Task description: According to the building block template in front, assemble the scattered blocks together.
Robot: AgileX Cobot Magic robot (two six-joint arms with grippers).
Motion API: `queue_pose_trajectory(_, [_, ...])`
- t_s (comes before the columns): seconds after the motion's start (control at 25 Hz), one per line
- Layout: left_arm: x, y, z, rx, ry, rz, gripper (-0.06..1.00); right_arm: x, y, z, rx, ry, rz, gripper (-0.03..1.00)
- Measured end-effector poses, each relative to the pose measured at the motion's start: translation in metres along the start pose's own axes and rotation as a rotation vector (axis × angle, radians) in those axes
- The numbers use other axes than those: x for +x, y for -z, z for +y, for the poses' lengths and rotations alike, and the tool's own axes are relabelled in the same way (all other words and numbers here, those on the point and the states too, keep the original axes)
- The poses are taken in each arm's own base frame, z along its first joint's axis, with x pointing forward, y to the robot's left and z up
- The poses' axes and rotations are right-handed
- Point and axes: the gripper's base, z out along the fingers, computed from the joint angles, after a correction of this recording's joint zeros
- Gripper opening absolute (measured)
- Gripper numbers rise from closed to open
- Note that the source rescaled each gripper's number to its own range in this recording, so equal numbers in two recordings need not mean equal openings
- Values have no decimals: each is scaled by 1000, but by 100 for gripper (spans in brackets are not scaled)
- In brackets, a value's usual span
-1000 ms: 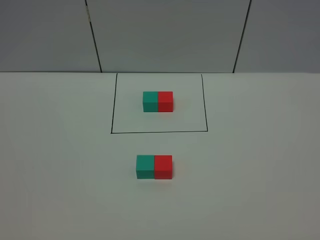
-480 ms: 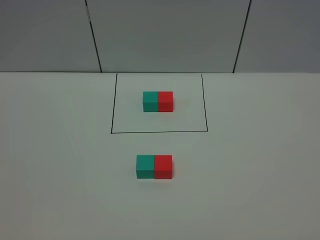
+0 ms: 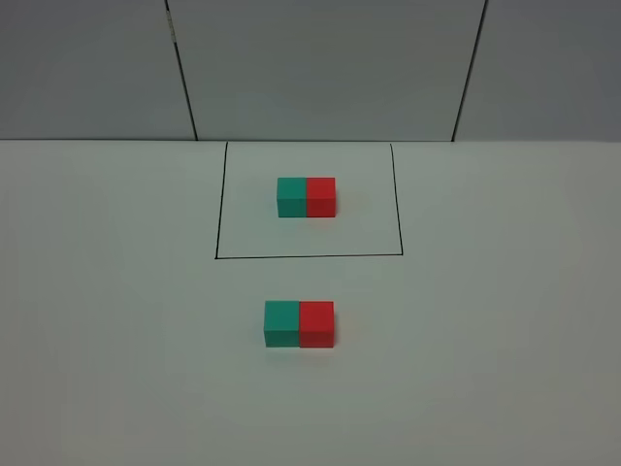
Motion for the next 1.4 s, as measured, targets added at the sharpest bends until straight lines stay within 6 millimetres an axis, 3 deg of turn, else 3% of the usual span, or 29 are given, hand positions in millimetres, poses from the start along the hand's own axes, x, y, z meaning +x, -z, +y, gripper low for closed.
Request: queue_pose_trajectory(1.4, [0,0,0,0,0,0,88,-1,0,-2,-28,7,-7,54])
